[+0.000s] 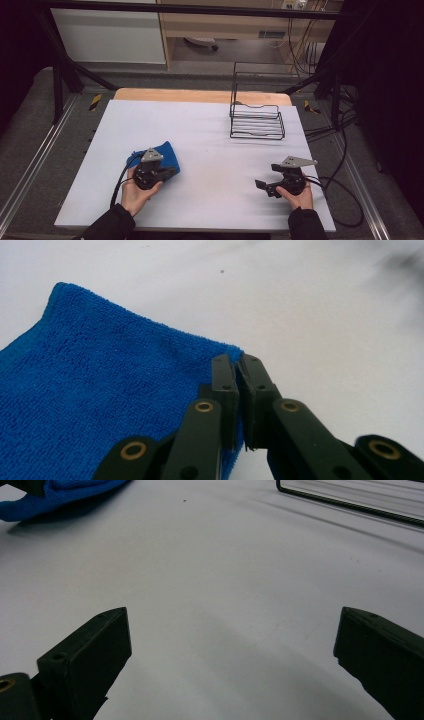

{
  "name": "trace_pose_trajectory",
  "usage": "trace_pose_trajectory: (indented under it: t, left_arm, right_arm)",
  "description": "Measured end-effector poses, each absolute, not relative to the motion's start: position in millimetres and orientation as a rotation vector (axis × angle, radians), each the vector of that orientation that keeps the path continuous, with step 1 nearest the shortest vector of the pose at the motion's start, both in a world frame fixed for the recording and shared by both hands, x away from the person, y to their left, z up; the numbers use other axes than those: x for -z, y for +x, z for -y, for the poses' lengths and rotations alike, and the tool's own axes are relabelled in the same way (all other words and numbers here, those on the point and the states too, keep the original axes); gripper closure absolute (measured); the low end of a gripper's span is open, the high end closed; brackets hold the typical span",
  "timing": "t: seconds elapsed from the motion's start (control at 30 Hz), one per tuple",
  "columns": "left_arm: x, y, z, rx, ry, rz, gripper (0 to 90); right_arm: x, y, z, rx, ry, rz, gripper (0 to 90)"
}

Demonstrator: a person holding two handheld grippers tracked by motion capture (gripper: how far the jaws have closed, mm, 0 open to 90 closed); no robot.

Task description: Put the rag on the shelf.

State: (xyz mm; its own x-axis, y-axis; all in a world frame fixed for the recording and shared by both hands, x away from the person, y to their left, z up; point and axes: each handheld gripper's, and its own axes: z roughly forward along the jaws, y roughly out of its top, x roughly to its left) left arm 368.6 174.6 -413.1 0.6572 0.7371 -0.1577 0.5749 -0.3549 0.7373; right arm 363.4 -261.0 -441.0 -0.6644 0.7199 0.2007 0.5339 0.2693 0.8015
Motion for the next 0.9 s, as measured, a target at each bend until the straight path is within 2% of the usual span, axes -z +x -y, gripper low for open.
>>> trace_pose_trajectory:
  t: [0.63,0.9]
  left_arm:
    - [409.8,360.6,-96.9,-0.211,2.111,-0.938,85.7]
    - [421.0,368.6,-69.4,-0.2,2.142,-0.923,85.3]
  right_arm:
    - [441.3,364.1,260.5,-1.349,1.17,-2.33,2.5]
    - [441.2,364.2,260.5,-1.347,1.167,-2.331,2.6]
